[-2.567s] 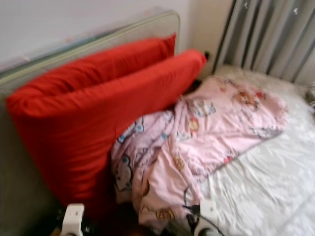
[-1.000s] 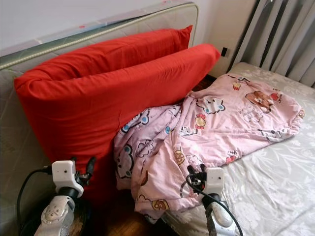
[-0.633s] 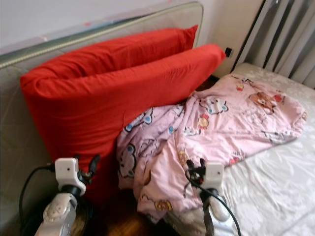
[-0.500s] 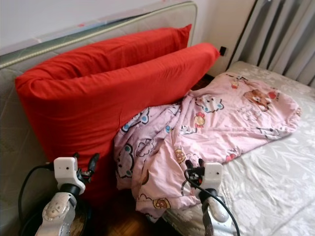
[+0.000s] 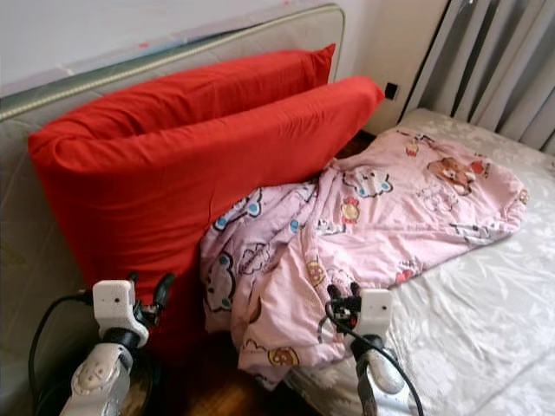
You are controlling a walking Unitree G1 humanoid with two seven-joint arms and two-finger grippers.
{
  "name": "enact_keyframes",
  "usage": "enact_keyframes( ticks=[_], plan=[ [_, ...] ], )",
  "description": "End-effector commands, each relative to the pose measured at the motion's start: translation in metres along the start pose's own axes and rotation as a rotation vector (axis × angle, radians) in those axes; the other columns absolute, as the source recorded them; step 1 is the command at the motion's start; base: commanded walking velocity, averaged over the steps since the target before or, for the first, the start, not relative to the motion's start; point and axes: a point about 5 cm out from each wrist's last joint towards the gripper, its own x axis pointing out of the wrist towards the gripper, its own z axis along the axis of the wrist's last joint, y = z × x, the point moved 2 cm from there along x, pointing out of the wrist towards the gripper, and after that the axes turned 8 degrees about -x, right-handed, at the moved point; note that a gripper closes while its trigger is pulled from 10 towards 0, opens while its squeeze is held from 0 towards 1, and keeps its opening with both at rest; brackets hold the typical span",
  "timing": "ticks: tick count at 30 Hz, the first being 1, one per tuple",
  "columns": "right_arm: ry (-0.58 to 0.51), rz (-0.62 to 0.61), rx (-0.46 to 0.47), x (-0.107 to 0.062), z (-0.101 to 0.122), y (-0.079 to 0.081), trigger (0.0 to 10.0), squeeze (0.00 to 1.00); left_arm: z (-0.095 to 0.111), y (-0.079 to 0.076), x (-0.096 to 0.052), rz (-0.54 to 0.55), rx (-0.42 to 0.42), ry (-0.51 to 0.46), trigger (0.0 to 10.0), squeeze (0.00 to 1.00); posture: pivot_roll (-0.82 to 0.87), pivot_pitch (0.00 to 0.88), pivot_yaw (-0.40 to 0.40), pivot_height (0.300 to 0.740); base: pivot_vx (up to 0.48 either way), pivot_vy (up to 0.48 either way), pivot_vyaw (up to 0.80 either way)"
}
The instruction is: Clean up the room
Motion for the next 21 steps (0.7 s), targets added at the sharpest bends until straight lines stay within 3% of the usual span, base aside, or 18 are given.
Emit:
enact_keyframes(
  ticks=[1, 13, 21],
  plan=[
    [-0.014, -0.020, -0.014, -0.0027, 0.0025, -0.0052, 10.0, 0.00, 0.0006, 0.0009, -0.0010, 0.008, 0.000, 0.004, 10.0, 0.00, -0.05, 0.051, -0.067, 0.740, 0.000, 0.000, 0.00],
    [-0.037, -0.033, -0.035, -0.0060, 0.0067, -0.0107, 10.0, 0.00, 0.0047, 0.0087, -0.0035, 0.020, 0.017, 0.010, 10.0, 0.00, -0.05, 0.051, -0.065, 0.740, 0.000, 0.000, 0.00],
    [-0.014, 0.000, -0.053, -0.0075, 0.0011, -0.0020, 10.0, 0.00, 0.0064, 0.0075, -0.0003, 0.019, 0.009, 0.006, 10.0, 0.00, -0.05, 0.050, -0.064, 0.740, 0.000, 0.000, 0.00]
  ],
)
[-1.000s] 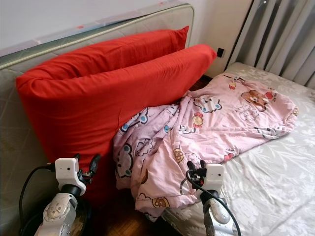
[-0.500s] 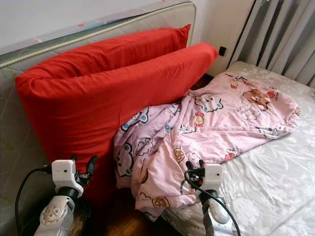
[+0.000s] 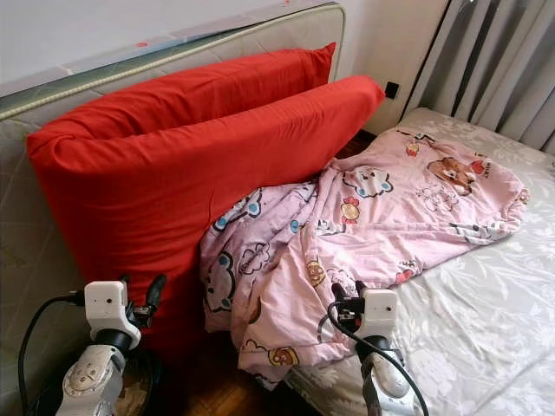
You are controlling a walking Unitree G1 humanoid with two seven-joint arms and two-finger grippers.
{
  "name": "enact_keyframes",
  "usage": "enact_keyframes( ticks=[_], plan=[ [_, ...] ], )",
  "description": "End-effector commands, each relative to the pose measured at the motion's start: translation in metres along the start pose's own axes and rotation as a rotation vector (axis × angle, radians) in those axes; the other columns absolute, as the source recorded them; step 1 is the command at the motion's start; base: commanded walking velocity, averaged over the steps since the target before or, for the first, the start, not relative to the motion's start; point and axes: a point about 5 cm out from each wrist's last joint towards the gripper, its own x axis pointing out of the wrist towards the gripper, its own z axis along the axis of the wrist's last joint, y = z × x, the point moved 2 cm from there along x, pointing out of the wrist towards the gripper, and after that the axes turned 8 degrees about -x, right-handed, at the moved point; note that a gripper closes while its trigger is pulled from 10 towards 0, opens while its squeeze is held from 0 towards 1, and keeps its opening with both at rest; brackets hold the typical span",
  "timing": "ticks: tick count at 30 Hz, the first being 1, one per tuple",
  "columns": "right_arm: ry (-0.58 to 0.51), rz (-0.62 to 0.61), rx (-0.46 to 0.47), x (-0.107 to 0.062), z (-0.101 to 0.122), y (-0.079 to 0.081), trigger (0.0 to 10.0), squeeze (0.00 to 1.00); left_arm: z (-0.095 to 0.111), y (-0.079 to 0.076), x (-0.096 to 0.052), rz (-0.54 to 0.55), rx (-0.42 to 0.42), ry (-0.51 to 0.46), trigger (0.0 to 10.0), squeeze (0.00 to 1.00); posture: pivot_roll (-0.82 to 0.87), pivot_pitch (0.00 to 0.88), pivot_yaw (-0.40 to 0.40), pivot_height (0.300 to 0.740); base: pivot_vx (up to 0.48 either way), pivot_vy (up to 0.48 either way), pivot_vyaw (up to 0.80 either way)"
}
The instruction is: Clean up the room
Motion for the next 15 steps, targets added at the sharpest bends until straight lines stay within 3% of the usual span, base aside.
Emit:
enact_keyframes(
  ticks=[1, 4, 10, 15],
  plan=[
    [0.011, 0.008, -0.012, -0.0032, -0.0033, 0.0009, 10.0, 0.00, 0.0024, -0.0005, 0.0009, -0.002, -0.009, -0.004, 10.0, 0.00, -0.05, 0.050, -0.064, 0.740, 0.000, 0.000, 0.00],
    [0.017, 0.014, -0.021, -0.0040, -0.0047, 0.0002, 10.0, 0.00, 0.0023, -0.0007, 0.0006, -0.004, -0.010, -0.002, 10.0, 0.00, -0.05, 0.050, -0.064, 0.740, 0.000, 0.000, 0.00],
    [0.023, 0.014, -0.025, -0.0033, -0.0052, -0.0025, 10.0, 0.00, 0.0015, -0.0026, 0.0003, -0.009, -0.012, 0.002, 10.0, 0.00, -0.05, 0.045, -0.064, 0.740, 0.000, 0.000, 0.47],
    [0.017, 0.004, -0.004, -0.0013, -0.0035, -0.0024, 10.0, 0.00, 0.0014, -0.0042, 0.0007, -0.015, -0.015, 0.002, 10.0, 0.00, -0.05, 0.043, -0.065, 0.740, 0.000, 0.000, 0.00]
  ],
)
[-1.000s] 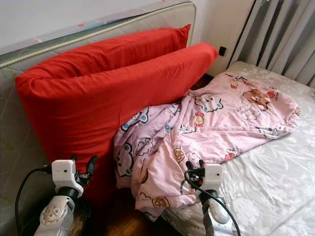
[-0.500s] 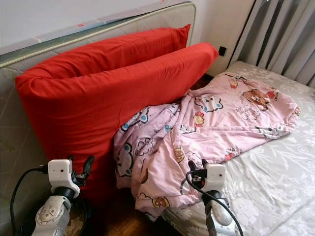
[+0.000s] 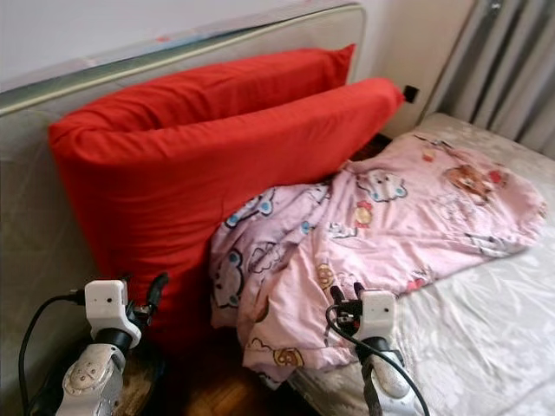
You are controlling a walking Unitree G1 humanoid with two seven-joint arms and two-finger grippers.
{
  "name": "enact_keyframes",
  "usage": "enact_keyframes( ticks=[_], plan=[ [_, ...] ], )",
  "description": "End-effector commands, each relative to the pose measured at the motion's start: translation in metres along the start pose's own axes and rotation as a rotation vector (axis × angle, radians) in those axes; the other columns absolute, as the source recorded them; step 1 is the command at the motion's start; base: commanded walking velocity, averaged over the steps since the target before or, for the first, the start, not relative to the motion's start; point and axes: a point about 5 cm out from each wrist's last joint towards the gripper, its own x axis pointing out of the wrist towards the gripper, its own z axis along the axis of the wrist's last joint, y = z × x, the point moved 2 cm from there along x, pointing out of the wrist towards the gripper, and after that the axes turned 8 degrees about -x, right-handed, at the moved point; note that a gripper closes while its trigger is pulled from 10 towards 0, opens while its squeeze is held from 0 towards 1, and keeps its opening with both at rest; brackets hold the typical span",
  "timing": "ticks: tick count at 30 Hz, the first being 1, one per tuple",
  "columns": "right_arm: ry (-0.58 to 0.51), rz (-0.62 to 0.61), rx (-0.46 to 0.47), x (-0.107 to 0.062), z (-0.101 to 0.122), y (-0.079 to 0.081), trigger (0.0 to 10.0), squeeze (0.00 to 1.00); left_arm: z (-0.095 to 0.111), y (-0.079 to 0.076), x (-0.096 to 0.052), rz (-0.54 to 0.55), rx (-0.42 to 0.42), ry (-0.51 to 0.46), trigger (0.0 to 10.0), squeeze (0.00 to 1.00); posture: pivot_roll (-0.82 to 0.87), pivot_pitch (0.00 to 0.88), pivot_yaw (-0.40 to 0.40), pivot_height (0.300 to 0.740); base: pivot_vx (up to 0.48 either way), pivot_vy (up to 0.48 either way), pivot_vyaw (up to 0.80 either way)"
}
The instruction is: Clean up the room
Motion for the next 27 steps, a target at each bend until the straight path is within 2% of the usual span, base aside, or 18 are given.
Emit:
enact_keyframes(
  ticks=[1, 23, 27],
  plan=[
    [0.022, -0.020, 0.013, -0.0046, -0.0063, -0.0052, 10.0, 0.00, 0.0015, -0.0053, 0.0010, -0.018, -0.015, -0.002, 10.0, 0.00, -0.05, 0.043, -0.065, 0.740, 0.000, 0.000, 0.00],
    [0.020, -0.030, 0.032, -0.0038, -0.0062, -0.0022, 10.0, 0.00, 0.0044, -0.0087, 0.0033, -0.031, -0.021, -0.013, 10.0, 0.00, -0.05, 0.050, -0.068, 0.740, 0.238, 0.000, 0.00],
    [0.020, -0.034, 0.034, -0.0037, -0.0063, -0.0024, 10.0, 0.00, 0.0044, -0.0093, 0.0033, -0.036, -0.023, -0.013, 10.0, 0.00, -0.05, 0.052, -0.068, 0.740, 0.000, 0.000, 0.00]
  ],
)
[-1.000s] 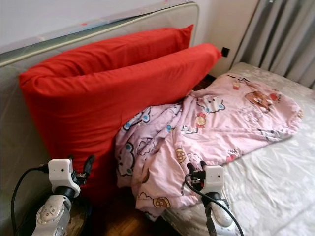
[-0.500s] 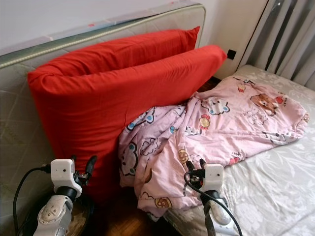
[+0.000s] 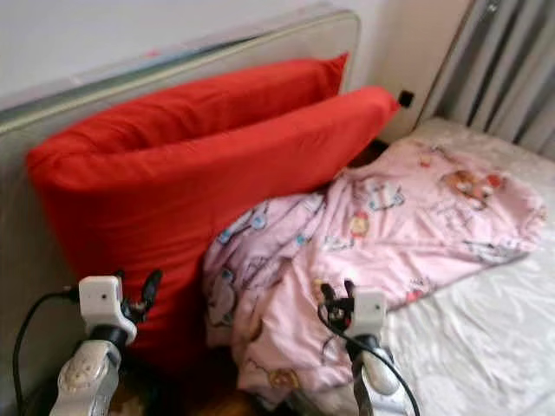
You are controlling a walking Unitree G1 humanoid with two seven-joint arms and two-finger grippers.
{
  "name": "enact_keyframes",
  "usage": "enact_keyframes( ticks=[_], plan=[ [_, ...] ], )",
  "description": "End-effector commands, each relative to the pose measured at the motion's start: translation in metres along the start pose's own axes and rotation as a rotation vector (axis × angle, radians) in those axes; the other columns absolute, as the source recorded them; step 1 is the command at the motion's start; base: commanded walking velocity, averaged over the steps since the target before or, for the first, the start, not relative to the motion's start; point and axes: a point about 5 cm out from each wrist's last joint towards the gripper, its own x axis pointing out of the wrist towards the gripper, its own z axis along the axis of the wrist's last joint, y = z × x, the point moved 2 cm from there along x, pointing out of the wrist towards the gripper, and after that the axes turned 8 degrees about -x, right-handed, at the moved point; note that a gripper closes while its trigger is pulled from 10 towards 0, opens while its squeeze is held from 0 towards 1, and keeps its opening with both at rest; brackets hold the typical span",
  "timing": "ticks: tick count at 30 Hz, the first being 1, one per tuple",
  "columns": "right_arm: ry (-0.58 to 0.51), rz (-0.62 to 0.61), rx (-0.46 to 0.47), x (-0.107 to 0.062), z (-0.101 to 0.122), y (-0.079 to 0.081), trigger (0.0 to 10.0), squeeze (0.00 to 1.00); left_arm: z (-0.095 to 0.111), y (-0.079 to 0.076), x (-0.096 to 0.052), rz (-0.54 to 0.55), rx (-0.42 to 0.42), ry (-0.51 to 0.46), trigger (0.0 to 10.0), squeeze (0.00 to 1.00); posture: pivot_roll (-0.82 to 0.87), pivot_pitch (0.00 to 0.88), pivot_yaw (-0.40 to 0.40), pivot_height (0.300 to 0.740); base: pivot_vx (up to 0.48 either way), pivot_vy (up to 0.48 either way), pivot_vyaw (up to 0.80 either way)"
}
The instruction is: Clean up the room
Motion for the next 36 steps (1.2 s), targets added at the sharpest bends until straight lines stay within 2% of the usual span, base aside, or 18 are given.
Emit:
enact_keyframes(
  ticks=[1, 21, 30, 36],
  plan=[
    [-0.008, -0.007, 0.013, 0.0021, 0.0022, 0.0012, 10.0, 0.00, 0.0006, 0.0064, -0.0016, 0.010, 0.016, 0.009, 10.0, 0.00, -0.05, 0.052, -0.068, 0.740, 0.000, 0.000, 0.00],
    [0.026, -0.016, 0.021, 0.0036, -0.0029, 0.0020, 10.0, 0.00, 0.0024, 0.0049, -0.0024, 0.001, 0.009, 0.003, 10.0, 0.00, -0.05, 0.054, -0.065, 0.740, 0.000, 0.000, 0.00],
    [0.039, -0.018, 0.020, 0.0032, -0.0060, 0.0020, 10.0, 0.00, 0.0026, 0.0043, -0.0025, -0.002, 0.010, 0.004, 10.0, 0.00, -0.05, 0.057, -0.065, 0.675, 0.000, 0.000, 0.00],
    [0.016, -0.014, 0.025, 0.0022, -0.0048, 0.0019, 10.0, 0.00, 0.0015, 0.0022, -0.0020, -0.007, 0.009, 0.007, 10.0, 0.00, -0.05, 0.048, -0.065, 0.666, 0.000, 0.000, 0.00]
  ],
)
